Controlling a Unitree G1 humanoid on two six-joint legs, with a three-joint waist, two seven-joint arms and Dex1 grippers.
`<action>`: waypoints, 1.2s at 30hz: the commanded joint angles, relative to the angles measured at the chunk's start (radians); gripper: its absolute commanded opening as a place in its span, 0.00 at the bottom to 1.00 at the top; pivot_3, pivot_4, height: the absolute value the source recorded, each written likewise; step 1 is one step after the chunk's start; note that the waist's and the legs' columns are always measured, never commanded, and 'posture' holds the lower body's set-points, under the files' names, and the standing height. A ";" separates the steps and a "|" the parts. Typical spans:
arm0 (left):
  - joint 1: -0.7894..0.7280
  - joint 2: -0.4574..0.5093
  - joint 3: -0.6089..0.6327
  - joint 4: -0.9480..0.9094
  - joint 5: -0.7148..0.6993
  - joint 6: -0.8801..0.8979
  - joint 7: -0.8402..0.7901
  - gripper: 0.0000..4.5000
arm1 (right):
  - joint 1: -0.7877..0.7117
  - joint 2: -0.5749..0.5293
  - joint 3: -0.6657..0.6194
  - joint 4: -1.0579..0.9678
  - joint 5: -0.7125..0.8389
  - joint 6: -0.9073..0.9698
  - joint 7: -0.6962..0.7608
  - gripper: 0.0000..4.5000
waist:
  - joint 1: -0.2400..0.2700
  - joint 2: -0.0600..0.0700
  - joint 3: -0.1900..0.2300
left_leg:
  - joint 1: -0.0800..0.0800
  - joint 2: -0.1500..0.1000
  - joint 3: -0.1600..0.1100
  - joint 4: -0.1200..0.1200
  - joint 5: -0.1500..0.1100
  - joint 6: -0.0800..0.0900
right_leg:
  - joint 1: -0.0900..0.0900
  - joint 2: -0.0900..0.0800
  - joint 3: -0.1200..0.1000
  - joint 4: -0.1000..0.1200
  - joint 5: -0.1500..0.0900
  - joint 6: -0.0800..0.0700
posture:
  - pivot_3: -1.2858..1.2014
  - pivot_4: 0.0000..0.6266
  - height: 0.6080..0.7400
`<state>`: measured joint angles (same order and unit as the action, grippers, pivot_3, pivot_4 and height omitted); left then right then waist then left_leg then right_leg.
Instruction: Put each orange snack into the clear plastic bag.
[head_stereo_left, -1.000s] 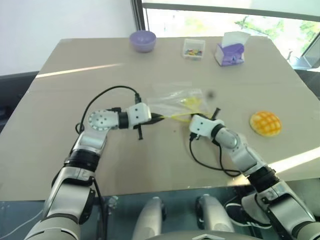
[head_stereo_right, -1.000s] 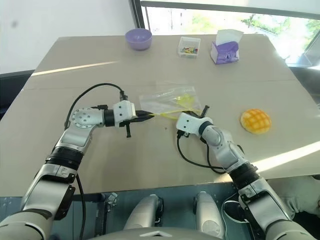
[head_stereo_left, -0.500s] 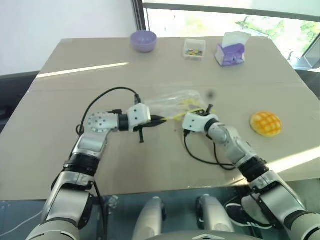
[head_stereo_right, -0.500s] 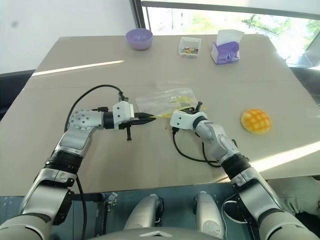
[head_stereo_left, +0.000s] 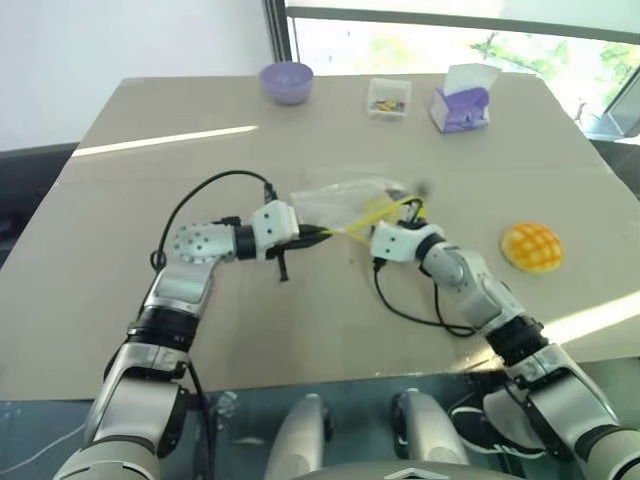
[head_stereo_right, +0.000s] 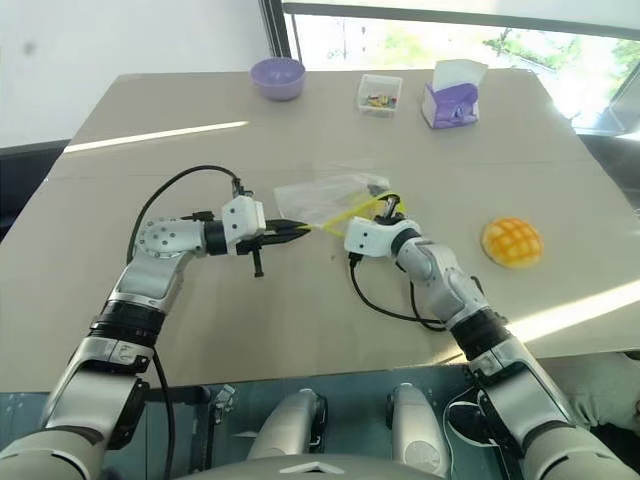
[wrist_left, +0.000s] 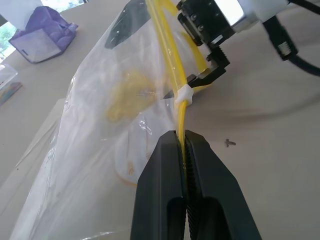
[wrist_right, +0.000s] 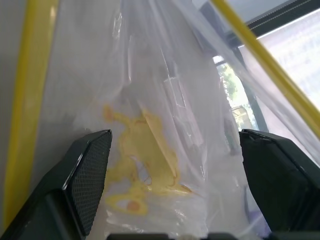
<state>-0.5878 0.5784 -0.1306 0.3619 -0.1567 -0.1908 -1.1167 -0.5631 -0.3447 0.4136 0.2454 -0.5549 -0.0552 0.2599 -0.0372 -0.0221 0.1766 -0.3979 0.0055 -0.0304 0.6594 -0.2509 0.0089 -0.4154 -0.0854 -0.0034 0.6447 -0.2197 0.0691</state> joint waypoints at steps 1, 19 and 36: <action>-0.026 -0.008 0.018 -0.028 -0.003 0.048 0.032 0.00 | 0.038 -0.042 -0.061 -0.100 0.062 0.005 0.063 0.98 | 0.000 0.000 0.000 | 0.000 0.000 0.000 0.000 0.000 0.000 | 0.000 0.000 0.000 0.000 0.000 0.000 | 0.52 0.24 0.98; -0.066 -0.064 0.039 -0.058 -0.009 0.206 0.121 0.00 | 0.475 -0.104 -0.576 -0.702 0.473 0.485 0.193 0.98 | 0.024 0.000 0.000 | 0.000 0.000 -0.001 0.002 0.000 0.000 | 0.001 0.000 -0.001 0.000 0.000 0.000 | 0.52 0.24 0.98; -0.056 -0.072 0.027 -0.094 -0.008 0.220 0.117 0.00 | 0.426 0.064 -0.829 -0.446 0.681 0.690 -0.010 0.98 | 0.024 0.000 0.000 | 0.001 0.000 -0.001 0.006 0.000 0.000 | 0.003 0.000 -0.001 0.002 0.000 0.000 | 0.52 0.24 0.98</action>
<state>-0.6356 0.5030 -0.1190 0.3180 -0.1517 0.0281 -1.0024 -0.1405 -0.2853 -0.3753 -0.2297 0.1034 0.6275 0.2733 -0.0131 -0.0217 0.1765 -0.3971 0.0059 -0.0314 0.6652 -0.2512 0.0093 -0.4114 -0.0852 -0.0042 0.6465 -0.2196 0.0692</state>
